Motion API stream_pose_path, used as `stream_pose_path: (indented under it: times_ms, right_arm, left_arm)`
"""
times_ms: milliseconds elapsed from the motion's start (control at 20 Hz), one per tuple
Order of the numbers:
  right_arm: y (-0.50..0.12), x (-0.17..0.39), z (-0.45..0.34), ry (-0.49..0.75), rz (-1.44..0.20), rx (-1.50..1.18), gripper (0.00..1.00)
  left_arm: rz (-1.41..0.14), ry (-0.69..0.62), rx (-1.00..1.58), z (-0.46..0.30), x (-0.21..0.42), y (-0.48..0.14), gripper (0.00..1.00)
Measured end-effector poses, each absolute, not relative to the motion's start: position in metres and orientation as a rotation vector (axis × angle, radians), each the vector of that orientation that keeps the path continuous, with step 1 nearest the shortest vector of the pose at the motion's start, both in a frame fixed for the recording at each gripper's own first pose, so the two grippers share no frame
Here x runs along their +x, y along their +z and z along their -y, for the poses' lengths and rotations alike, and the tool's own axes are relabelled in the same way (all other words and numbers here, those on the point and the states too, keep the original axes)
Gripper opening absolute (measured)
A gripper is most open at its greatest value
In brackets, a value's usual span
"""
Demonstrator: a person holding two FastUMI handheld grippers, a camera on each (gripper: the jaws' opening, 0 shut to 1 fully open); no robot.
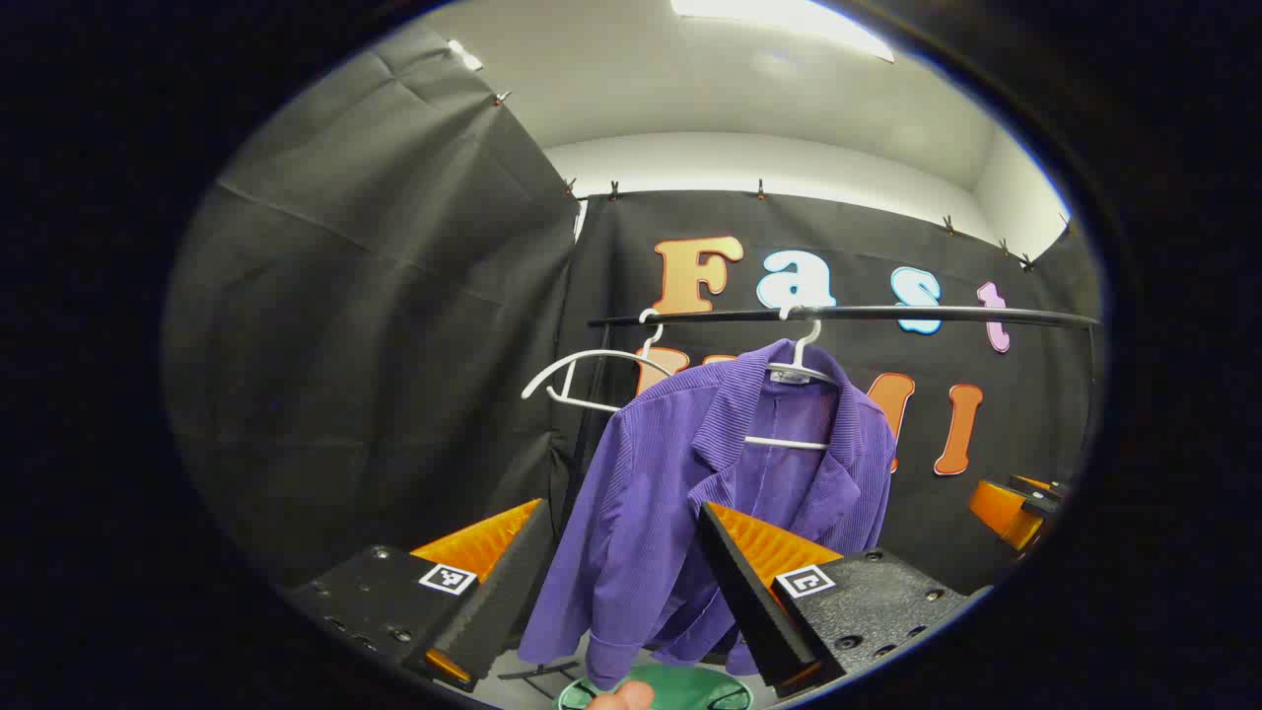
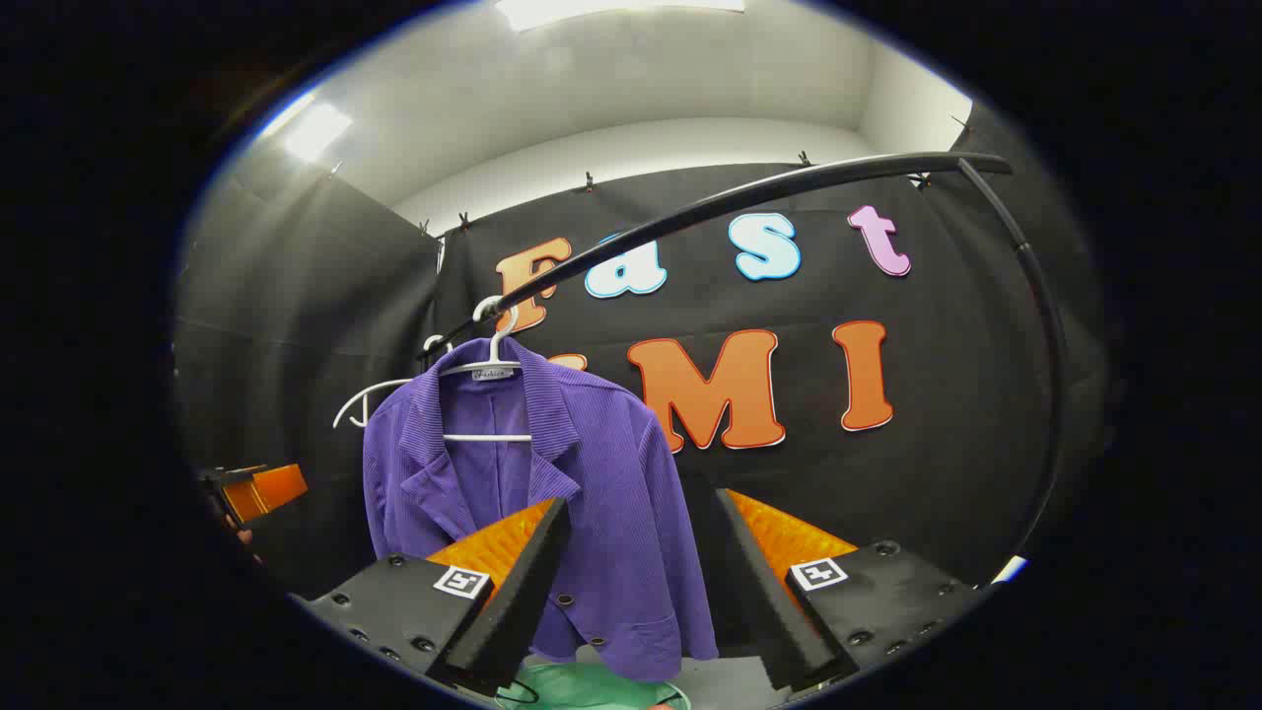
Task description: Grasp the clothes on the hanger with both hands and then place them into the laundry hamper below.
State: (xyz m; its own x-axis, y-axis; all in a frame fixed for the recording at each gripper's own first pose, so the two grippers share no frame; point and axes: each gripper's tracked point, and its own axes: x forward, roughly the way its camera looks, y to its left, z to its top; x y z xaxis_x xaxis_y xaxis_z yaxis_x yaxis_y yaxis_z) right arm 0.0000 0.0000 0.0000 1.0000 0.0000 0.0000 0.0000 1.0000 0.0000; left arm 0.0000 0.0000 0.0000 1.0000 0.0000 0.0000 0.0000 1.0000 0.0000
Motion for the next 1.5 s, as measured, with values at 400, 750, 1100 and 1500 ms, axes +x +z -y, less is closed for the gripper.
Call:
stream_pose_path:
  times_ms: [400, 750, 1100, 1500]
  right_arm:
    - [0.001, -0.002, -0.004, 0.023, 0.010, 0.022, 0.89]
    - [0.003, -0.007, 0.002, 0.013, 0.010, 0.020, 0.89]
    - [-0.004, -0.001, 0.005, 0.003, -0.001, 0.026, 0.89]
    - [0.010, 0.019, -0.018, 0.076, 0.052, 0.036, 0.95]
  left_arm:
    - [-0.008, 0.022, -0.020, -0.003, -0.005, -0.001, 0.99]
    - [-0.005, 0.036, -0.021, -0.006, -0.006, -0.002, 0.92]
    - [-0.010, 0.040, -0.012, -0.009, -0.003, -0.005, 0.96]
    - [0.036, 0.057, -0.008, -0.015, 0.006, 0.009, 0.92]
